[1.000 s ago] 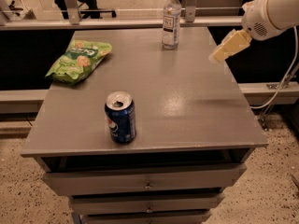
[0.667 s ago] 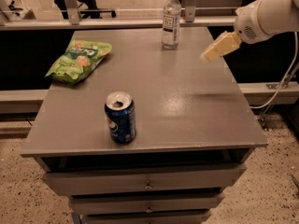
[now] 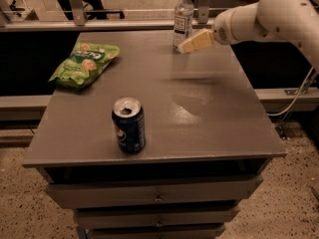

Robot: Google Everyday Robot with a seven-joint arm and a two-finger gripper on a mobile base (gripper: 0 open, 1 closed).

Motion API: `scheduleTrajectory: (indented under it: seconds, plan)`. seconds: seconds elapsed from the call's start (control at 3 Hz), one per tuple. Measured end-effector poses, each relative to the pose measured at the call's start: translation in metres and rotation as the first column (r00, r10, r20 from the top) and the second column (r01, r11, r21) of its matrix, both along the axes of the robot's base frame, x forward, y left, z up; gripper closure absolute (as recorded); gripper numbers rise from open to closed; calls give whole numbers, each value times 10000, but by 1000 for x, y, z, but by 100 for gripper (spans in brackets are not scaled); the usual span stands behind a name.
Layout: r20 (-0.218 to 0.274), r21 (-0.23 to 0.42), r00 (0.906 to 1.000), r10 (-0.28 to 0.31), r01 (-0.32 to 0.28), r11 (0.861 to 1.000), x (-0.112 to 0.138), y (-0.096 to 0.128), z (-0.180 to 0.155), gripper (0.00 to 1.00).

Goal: Move blue plastic bottle near green rice chip bag

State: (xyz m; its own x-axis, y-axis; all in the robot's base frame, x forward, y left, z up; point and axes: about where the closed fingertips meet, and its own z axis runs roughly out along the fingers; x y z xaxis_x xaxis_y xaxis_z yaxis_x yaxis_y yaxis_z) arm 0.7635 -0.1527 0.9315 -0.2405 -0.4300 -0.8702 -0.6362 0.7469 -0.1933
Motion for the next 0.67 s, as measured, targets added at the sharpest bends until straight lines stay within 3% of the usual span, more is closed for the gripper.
scheduleTrajectory:
  seconds: [0.33, 0.67]
  plan:
    - [391, 752, 9992, -32, 2, 9972, 39, 33, -4, 0]
    - [968, 995, 9923, -768, 671, 9928, 73, 36, -10, 0]
